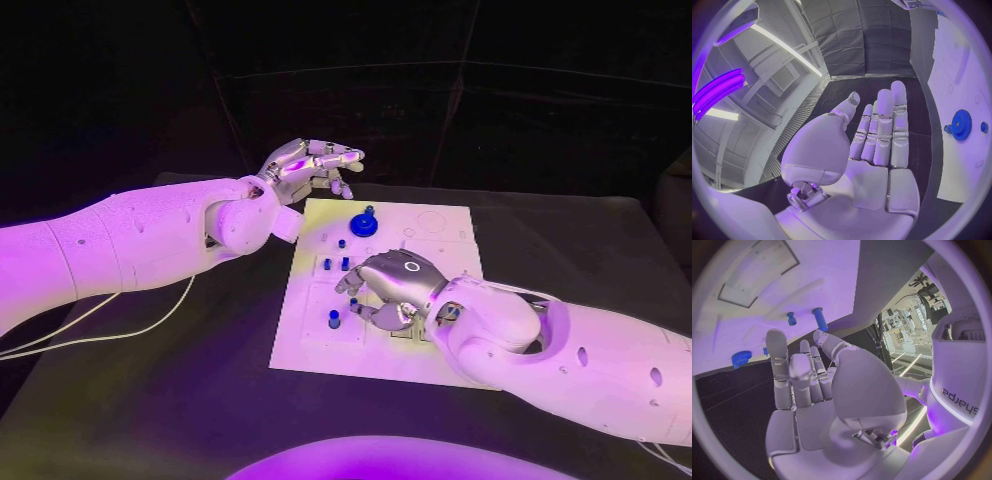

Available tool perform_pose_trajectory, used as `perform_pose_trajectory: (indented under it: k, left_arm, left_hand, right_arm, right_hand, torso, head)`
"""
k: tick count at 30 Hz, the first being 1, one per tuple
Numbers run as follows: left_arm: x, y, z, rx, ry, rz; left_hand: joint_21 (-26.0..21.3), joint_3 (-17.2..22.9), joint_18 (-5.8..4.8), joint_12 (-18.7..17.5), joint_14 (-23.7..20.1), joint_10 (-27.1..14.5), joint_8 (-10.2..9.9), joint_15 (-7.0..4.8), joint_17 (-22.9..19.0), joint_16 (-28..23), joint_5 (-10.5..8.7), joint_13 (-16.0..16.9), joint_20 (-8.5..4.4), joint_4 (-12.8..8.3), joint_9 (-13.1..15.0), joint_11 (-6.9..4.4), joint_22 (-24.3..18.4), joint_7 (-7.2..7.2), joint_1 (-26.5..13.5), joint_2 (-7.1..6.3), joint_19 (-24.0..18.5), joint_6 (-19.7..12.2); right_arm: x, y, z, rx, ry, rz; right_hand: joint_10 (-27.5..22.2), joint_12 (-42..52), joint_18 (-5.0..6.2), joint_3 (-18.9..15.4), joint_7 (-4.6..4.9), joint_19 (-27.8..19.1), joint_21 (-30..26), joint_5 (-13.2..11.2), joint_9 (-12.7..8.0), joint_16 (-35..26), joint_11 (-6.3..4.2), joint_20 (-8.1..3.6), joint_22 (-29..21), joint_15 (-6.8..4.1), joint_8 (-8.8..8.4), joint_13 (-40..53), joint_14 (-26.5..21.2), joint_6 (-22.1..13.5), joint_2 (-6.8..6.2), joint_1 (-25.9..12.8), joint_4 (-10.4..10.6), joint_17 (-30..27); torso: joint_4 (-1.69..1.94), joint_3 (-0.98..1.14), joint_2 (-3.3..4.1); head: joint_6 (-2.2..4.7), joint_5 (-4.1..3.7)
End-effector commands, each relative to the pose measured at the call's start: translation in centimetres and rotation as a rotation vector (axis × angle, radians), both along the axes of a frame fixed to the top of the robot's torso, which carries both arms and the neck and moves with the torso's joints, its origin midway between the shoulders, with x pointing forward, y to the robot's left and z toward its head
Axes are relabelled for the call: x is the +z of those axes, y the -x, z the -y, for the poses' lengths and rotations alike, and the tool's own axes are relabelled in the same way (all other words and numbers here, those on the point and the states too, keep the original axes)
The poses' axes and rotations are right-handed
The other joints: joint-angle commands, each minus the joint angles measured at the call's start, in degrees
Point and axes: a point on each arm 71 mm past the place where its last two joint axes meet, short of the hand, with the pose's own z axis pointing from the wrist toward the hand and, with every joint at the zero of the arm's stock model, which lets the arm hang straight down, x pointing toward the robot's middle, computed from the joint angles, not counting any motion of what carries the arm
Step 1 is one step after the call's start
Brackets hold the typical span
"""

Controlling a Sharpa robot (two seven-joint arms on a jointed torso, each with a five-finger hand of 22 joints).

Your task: Assemble the parts on the task board

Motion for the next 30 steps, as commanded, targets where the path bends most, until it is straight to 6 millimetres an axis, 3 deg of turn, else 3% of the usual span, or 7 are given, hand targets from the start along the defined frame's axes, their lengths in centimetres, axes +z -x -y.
perform_pose_trajectory:
  k: [1,6,10,13,15,21,30]
  left_arm:
    - [0.1,0.1,0.0,-0.015,0.005,0.005]
    - [0.1,0.1,-0.2,-0.011,0.006,0.008]
    - [0.1,0.2,-0.4,-0.007,0.006,0.011]
    - [0.1,0.2,-0.5,-0.004,0.006,0.013]
    - [0.1,0.3,-0.6,-0.003,0.006,0.013]
    - [0.1,0.3,-0.7,0.000,0.005,0.014]
    - [0.2,0.4,-1.1,0.009,0.005,0.017]
  left_hand:
    - [-0.27,-0.41,0.27,0.39,-0.34,-0.50,0.27,0.09,-0.09,-0.20,0.04,-0.02,-0.02,0.02,-0.05,-0.06,-0.11,-0.08,0.31,0.49,0.47,-0.50]
    - [-0.27,-0.42,0.27,0.40,-0.35,-0.51,0.28,0.09,-0.10,-0.20,0.04,-0.03,-0.02,0.00,-0.05,-0.06,-0.11,-0.08,0.34,0.48,0.47,-0.50]
    - [-0.29,-0.45,0.27,0.43,-0.36,-0.52,0.30,0.09,-0.11,-0.20,0.03,-0.02,-0.02,-0.06,-0.05,-0.07,-0.13,-0.09,0.40,0.45,0.47,-0.49]
    - [-0.30,-0.49,0.27,0.47,-0.37,-0.50,0.34,0.09,-0.12,-0.20,0.03,-0.02,-0.02,-0.06,-0.04,-0.07,-0.14,-0.10,0.40,0.46,0.48,-0.45]
    - [-0.32,-0.55,0.27,0.51,-0.38,-0.48,0.38,0.09,-0.13,-0.19,0.03,-0.01,-0.01,-0.04,-0.02,-0.08,-0.16,-0.11,0.36,0.47,0.49,-0.39]
    - [-0.35,-0.63,0.27,0.58,-0.39,-0.44,0.44,0.09,-0.15,-0.19,0.03,-0.01,-0.01,-0.01,0.00,-0.09,-0.18,-0.12,0.32,0.49,0.50,-0.33]
    - [-0.35,-0.66,0.27,0.60,-0.39,-0.43,0.46,0.09,-0.15,-0.18,0.03,0.00,-0.01,0.00,0.00,-0.09,-0.19,-0.12,0.30,0.50,0.50,-0.31]
  right_arm:
    - [0.9,-0.7,2.1,-0.075,-0.164,-0.078]
    - [0.7,-1.7,6.7,-0.235,-0.240,-0.295]
    - [0.5,-1.8,10.1,-0.337,-0.239,-0.386]
    - [0.5,-1.5,12.2,-0.406,-0.225,-0.421]
    - [0.3,-1.3,14.1,-0.476,-0.193,-0.445]
    - [0.0,-1.1,17.8,-0.628,-0.115,-0.438]
    - [-0.2,-1.1,19.4,-0.690,-0.048,-0.399]
  right_hand:
    - [2.54,1.38,1.07,-0.15,-0.16,-0.18,-0.14,-0.01,0.28,-0.14,-0.52,-0.17,-0.08,-0.30,0.86,0.31,-0.10,1.85,-0.24,-1.45,0.95,-0.16]
    - [12.82,7.96,0.12,-3.38,-2.17,3.51,3.67,-0.09,0.85,4.04,-3.28,-1.80,6.12,-2.43,2.35,3.91,1.53,5.39,-0.86,-4.61,3.28,5.67]
    - [15.78,15.43,-0.78,-8.19,-3.70,6.58,6.86,2.14,1.46,6.56,-5.26,-3.51,11.15,-3.93,3.18,10.34,2.48,7.21,-2.11,-7.99,5.94,8.74]
    - [18.42,37.75,-1.94,-12.27,-4.77,9.06,10.33,2.50,2.54,10.54,-6.12,-4.09,16.85,-4.56,4.68,34.31,3.35,8.16,-1.23,-8.34,7.69,14.15]
    - [19.06,49.91,-2.31,-15.35,-4.48,9.75,11.70,2.42,3.17,12.94,-5.76,-4.10,19.12,-4.38,5.34,48.46,3.67,6.96,-0.77,-9.79,9.59,17.72]
    - [18.03,58.27,-2.57,-22.09,-4.48,10.35,13.45,3.44,4.90,15.50,-5.27,-4.02,21.86,-4.19,7.77,59.05,3.92,4.45,-0.85,-10.29,12.68,21.43]
    - [21.23,67.45,-3.32,-26.81,-4.39,11.96,16.20,6.44,6.58,18.55,-5.18,-3.89,26.58,-4.04,10.51,70.36,4.68,2.62,0.81,-9.87,15.76,26.39]
  torso:
    - [0.01,-0.06,0.02]
    - [-0.19,-0.15,-0.05]
    - [-0.47,-0.25,-0.21]
    - [-0.63,-0.37,-0.32]
    - [-0.78,-0.48,-0.44]
    - [-1.22,-0.91,-0.88]
    - [-1.96,-0.89,-1.25]
  head:
    - [0.28,-0.18]
    - [1.13,-1.48]
    - [1.36,-2.12]
    - [1.63,-2.78]
    - [1.67,-3.25]
    - [1.48,-3.93]
    - [0.96,-3.92]
